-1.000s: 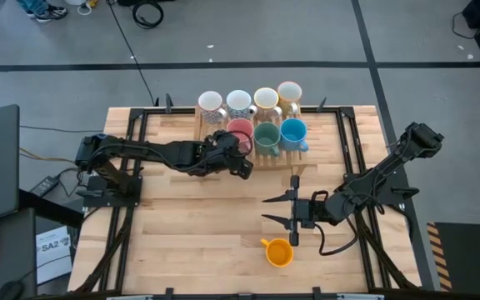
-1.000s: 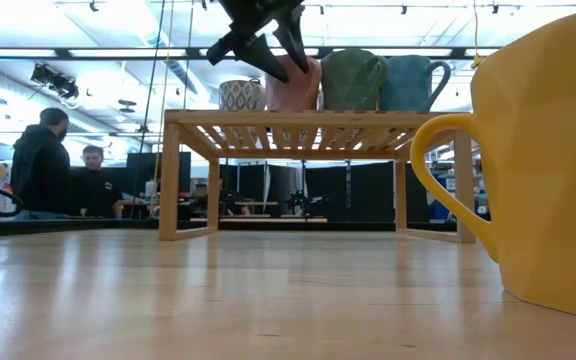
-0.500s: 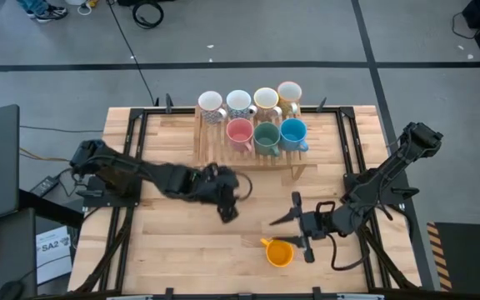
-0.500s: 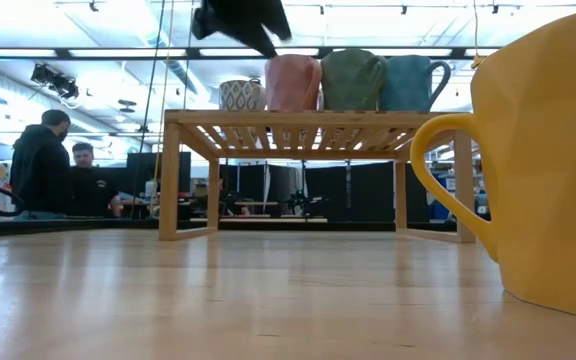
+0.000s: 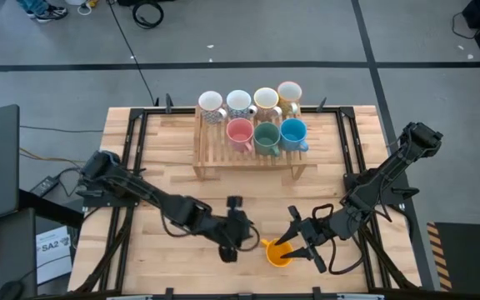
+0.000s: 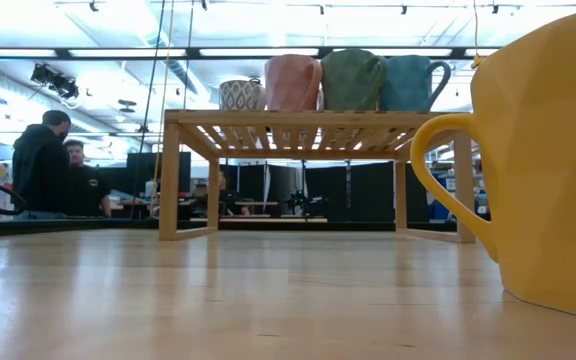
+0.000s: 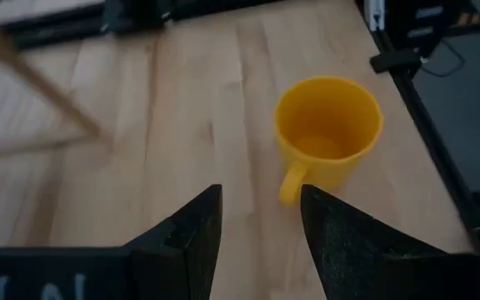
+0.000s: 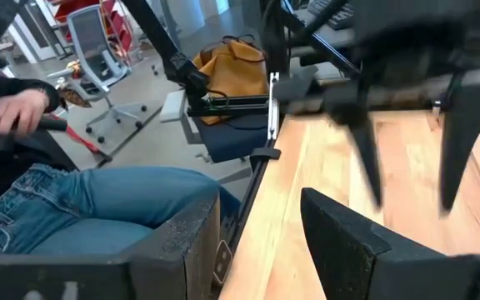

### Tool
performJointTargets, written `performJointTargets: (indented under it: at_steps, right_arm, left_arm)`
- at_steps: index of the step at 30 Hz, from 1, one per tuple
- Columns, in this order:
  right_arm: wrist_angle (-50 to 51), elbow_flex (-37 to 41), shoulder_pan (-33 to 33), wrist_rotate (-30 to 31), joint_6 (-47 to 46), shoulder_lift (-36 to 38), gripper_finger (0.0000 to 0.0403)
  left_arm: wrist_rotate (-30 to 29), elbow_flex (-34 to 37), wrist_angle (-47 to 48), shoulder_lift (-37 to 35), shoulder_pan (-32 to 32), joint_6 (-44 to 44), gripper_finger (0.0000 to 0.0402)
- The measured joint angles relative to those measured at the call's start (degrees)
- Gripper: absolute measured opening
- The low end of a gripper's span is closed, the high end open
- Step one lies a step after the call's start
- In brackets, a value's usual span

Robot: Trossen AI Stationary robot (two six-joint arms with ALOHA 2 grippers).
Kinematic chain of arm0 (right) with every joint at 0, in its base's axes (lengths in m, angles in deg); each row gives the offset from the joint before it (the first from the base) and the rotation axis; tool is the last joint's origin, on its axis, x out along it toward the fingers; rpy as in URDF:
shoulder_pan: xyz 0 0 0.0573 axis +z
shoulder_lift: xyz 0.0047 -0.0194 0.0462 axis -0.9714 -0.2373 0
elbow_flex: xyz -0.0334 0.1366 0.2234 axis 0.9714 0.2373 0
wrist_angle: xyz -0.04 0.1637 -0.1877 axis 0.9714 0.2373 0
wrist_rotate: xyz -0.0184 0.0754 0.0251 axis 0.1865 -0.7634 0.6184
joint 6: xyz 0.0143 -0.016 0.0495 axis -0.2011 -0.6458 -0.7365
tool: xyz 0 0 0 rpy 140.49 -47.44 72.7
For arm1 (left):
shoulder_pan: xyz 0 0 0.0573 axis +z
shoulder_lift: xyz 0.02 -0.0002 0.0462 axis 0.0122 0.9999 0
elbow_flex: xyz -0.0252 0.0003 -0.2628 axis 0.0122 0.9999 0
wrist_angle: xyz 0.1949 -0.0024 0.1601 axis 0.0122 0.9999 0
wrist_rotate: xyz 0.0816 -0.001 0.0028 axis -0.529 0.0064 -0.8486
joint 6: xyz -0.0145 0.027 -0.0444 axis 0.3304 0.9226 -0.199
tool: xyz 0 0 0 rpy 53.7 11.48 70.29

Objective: Place coffee mugs
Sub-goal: Put the yellow mug on the shelf aligned with the gray mug

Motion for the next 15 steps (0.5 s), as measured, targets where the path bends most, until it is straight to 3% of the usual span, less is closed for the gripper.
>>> performJointTargets:
  at_steps: [6,15]
  right_arm:
    - [0.2,0.0,0.0,0.0,0.09,0.0,0.0175]
    - [0.85,0.0,0.0,0.04,0.13,0.0,0.0175]
  left_arm:
    - [1.63,0.0,-9.12,7.24,0.19,8.45,0.0172]
    - [5.8,0.0,-10.76,13.64,1.67,8.32,0.0172]
